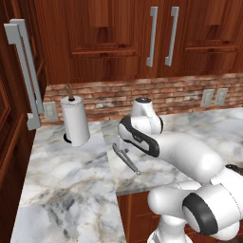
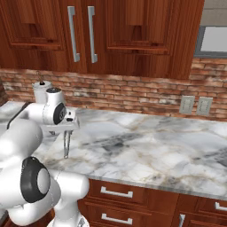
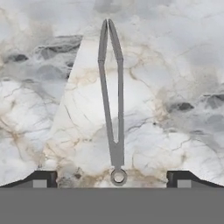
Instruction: Pick up the tongs from the counter and place them near the plate next to the oven.
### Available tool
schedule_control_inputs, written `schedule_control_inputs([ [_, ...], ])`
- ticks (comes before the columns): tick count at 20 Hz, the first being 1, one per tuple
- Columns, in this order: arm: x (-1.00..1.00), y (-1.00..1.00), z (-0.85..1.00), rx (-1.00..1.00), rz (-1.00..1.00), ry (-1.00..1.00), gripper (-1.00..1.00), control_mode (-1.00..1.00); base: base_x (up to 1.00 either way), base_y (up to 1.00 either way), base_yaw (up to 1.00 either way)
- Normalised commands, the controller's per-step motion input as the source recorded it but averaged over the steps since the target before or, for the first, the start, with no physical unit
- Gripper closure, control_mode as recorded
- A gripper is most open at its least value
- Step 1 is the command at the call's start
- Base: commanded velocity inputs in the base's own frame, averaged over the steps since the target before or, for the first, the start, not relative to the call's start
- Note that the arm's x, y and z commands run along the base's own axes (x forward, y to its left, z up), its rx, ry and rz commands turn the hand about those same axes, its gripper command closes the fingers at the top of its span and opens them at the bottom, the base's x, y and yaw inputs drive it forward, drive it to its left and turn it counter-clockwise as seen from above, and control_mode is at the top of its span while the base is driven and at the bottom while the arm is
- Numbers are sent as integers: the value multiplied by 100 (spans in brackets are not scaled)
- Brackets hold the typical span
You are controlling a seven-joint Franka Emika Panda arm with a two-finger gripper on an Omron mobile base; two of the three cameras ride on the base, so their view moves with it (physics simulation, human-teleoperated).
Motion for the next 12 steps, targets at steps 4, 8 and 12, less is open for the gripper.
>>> schedule_control_inputs([
  [4, 14, 3, -43, -1, 3, 0, -100, -100, 0, 0, 0],
  [8, 18, 11, -38, 0, 2, 0, -100, -100, 0, 0, 0],
  [12, 21, 3, -33, 0, 2, 0, -100, -100, 0, 0, 0],
])
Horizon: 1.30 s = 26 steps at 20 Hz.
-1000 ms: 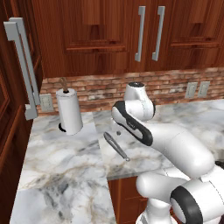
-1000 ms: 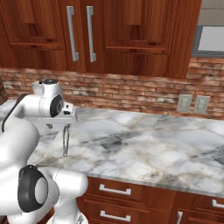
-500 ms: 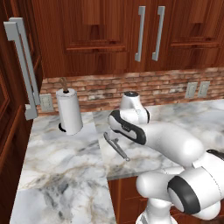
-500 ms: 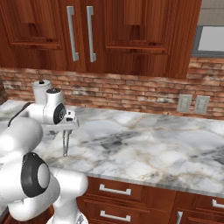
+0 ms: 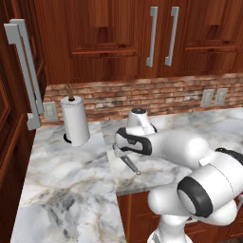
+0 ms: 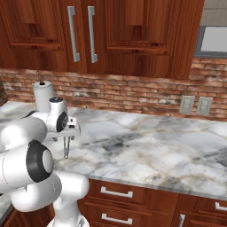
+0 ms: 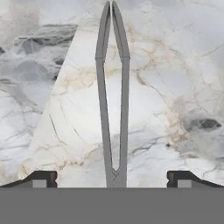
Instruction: Pick up the tongs from the counter and place them near the plate next to the oven.
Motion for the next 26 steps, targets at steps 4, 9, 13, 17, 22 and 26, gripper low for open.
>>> schedule_control_inputs([
  [4, 23, 0, -31, 0, 3, 0, -100, -100, 0, 0, 0],
  [9, 24, 6, -33, 0, 3, 0, -100, -100, 0, 0, 0],
  [13, 22, 17, -33, 0, 2, 0, -100, -100, 0, 0, 0],
  [17, 24, 12, -36, 0, 2, 0, -100, -100, 0, 0, 0],
  [22, 22, 3, -39, 0, 3, 0, -100, -100, 0, 0, 0],
  [26, 13, 0, -38, 0, 2, 0, 100, -100, 0, 0, 0],
])
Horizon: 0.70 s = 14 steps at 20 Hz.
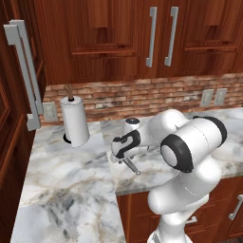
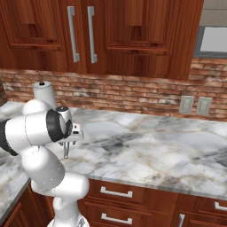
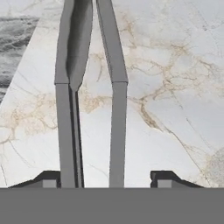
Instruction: Pick up the tongs from the counter and place them near the plate next to the oven.
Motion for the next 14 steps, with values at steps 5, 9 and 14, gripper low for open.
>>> schedule_control_inputs([
  [5, 2, -1, -38, 0, 1, 0, 100, -100, 0, 0, 0],
  [9, 0, -6, -13, 0, 0, 3, 100, -100, 0, 0, 0],
  [14, -9, -29, 28, 3, -4, 0, 100, -100, 0, 0, 0],
])
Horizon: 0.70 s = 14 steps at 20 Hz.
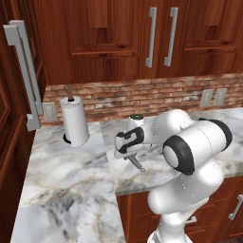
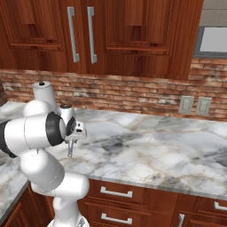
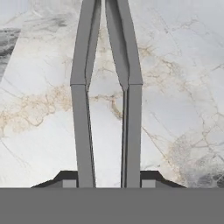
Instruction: Pick up the tongs from the counter and place them near the plate next to the oven.
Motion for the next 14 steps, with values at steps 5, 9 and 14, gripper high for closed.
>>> schedule_control_inputs([
  [5, -32, -44, 91, 0, -15, 2, 100, -100, 0, 0, 0],
  [9, -59, -52, 99, 0, -22, 0, 100, -100, 0, 0, 0],
  [14, -73, -60, 81, 0, -24, 0, 100, -100, 0, 0, 0],
])
